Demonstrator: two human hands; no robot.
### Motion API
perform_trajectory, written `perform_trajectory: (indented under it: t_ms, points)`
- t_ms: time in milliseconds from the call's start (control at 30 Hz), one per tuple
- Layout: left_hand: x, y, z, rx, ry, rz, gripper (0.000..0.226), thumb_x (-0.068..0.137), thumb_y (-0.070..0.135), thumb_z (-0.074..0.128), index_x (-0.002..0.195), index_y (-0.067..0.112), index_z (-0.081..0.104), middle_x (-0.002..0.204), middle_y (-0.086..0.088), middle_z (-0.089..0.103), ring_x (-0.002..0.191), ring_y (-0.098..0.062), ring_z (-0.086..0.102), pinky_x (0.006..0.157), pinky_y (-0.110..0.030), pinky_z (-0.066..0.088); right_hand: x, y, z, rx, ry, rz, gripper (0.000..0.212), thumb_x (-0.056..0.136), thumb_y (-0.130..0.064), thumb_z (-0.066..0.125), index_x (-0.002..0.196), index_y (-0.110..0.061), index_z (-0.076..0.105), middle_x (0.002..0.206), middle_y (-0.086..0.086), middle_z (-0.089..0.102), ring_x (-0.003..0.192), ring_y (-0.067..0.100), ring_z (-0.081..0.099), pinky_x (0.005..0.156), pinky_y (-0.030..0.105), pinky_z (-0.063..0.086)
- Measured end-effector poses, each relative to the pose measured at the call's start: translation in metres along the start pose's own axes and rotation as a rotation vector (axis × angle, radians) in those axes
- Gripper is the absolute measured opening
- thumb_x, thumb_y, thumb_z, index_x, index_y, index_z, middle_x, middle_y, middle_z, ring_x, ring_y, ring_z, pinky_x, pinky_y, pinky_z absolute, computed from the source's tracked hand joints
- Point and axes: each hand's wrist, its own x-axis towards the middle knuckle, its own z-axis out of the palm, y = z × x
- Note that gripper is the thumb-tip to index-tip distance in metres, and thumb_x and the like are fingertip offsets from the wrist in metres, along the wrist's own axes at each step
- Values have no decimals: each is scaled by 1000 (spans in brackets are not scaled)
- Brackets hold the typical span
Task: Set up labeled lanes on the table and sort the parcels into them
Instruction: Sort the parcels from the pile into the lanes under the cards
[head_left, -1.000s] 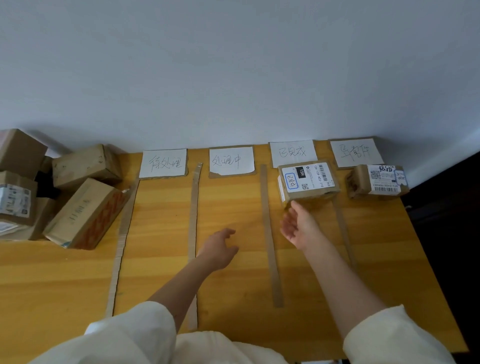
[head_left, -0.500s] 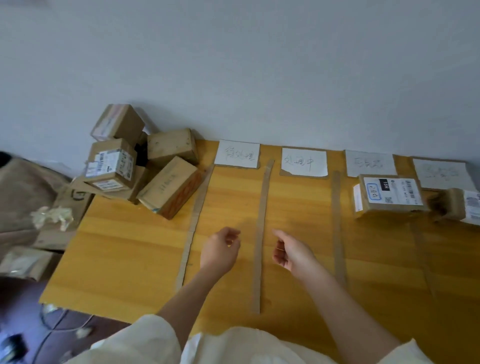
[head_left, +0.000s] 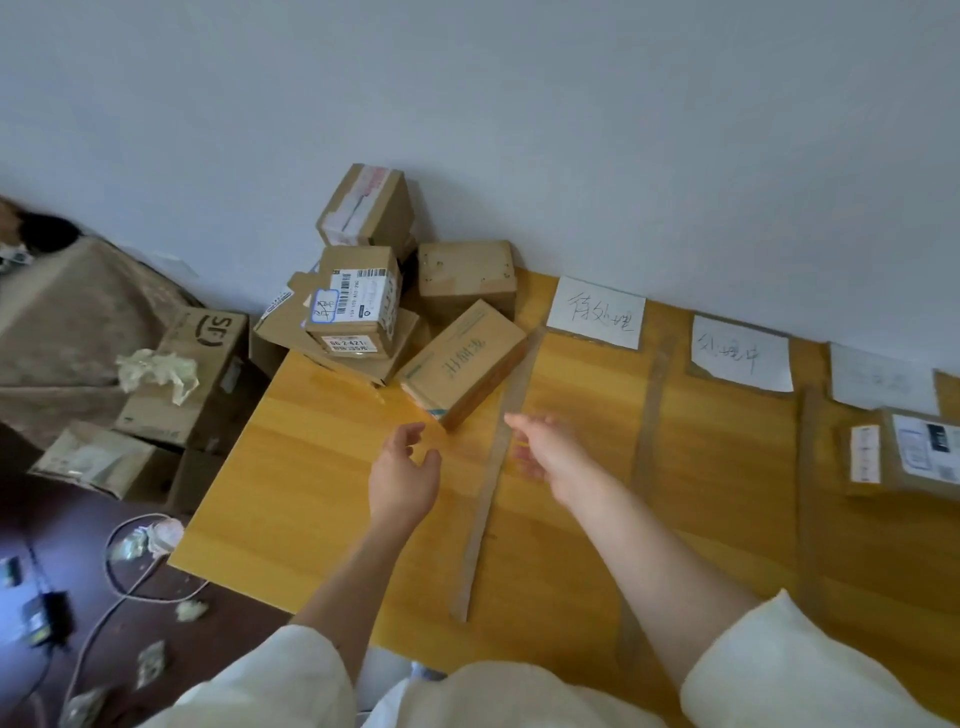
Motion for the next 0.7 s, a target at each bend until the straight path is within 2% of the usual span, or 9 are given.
perform_trajectory:
  t_ms: [100, 200, 300, 433, 600, 700]
  points:
    - [25, -19, -10, 74, -30, -27, 42, 88, 24, 58, 129, 22, 52, 132, -3, 54, 119, -25, 53, 88, -36, 47, 13, -21, 32, -34, 79, -32, 64, 83, -37, 73, 135, -16, 42, 126, 4, 56, 106, 22, 60, 81, 34, 56]
    - [44, -32, -15, 161, -83, -26, 47, 88, 24, 58, 133, 23, 50, 136, -5, 50, 121, -28, 50, 90, -38, 46, 25, -42, 59, -29, 187, -85, 84, 79, -37, 77, 146, -19, 30, 142, 6, 46, 124, 29, 51, 98, 44, 51]
    - [54, -43, -14, 257, -127, 25, 49, 87, 24, 59, 135, 23, 49, 140, -3, 47, 126, -26, 43, 99, -36, 40, 35, -62, 82, -108, 324, -126, 94, 75, -39, 80, 148, -24, 23, 143, 10, 38, 125, 32, 48, 95, 42, 50]
    - [56, -56, -11, 344, -185, 59, 56, 84, 27, 61, 137, 32, 46, 147, 2, 36, 133, -23, 34, 106, -34, 35, 53, -76, 110, -350, 463, -97, 103, 71, -52, 77, 150, -25, 16, 143, 12, 32, 124, 33, 43, 95, 43, 49]
    - [53, -67, -13, 435, -209, 130, 67, 80, 29, 65, 141, 38, 37, 150, 4, 25, 137, -21, 24, 107, -34, 31, 65, -79, 133, -466, 560, -16, 125, 61, -65, 78, 153, -21, 7, 147, 14, 23, 129, 33, 34, 104, 46, 41]
    - [52, -72, -14, 429, -216, 153, 69, 81, 33, 66, 142, 39, 35, 151, 5, 21, 139, -21, 21, 108, -33, 28, 66, -76, 135, -475, 559, -4, 126, 59, -61, 80, 153, -24, 6, 147, 14, 24, 129, 33, 33, 105, 48, 40]
